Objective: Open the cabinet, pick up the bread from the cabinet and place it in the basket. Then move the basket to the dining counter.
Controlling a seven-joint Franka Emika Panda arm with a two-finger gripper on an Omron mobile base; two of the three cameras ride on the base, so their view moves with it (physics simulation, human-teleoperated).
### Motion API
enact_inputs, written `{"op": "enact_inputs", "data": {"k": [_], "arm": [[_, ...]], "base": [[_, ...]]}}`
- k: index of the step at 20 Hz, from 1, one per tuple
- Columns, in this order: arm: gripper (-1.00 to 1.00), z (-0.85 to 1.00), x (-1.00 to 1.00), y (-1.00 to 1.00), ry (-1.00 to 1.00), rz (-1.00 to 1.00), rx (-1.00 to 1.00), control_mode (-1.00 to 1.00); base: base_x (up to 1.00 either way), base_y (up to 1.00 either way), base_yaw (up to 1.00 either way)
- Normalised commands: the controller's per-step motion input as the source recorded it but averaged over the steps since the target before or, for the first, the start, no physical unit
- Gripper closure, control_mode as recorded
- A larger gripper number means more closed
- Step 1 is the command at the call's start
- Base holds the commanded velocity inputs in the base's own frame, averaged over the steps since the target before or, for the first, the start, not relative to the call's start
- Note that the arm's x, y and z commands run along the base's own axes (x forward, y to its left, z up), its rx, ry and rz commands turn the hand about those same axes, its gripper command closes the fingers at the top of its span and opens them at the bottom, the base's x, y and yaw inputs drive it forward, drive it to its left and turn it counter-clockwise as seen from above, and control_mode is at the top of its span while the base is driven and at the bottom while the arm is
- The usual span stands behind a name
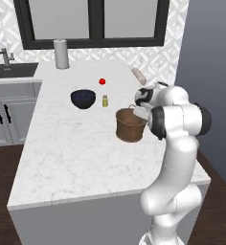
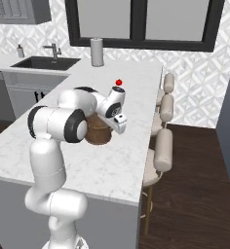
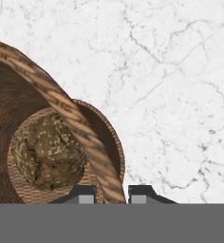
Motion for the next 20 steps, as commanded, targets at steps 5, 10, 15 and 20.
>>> {"op": "enact_inputs", "data": {"k": [5,10,15,20], "arm": [[1.00,-0.62,0.11,0.05,-0.14,0.00,-0.05,-1.00],[1.00,-0.56,0.29,0.26,-0.17,0.00,-0.05,-1.00],[-1.00,-0.42,0.00,0.32,-0.08,0.00,-0.03,-1.00],[-1.00,0.05,0.00,0.15,0.00,0.00,0.00,-1.00]], "base": [[0.00,0.00,0.00],[0.00,0.00,0.00],[0.00,0.00,0.00],[0.00,0.00,0.00]]}}
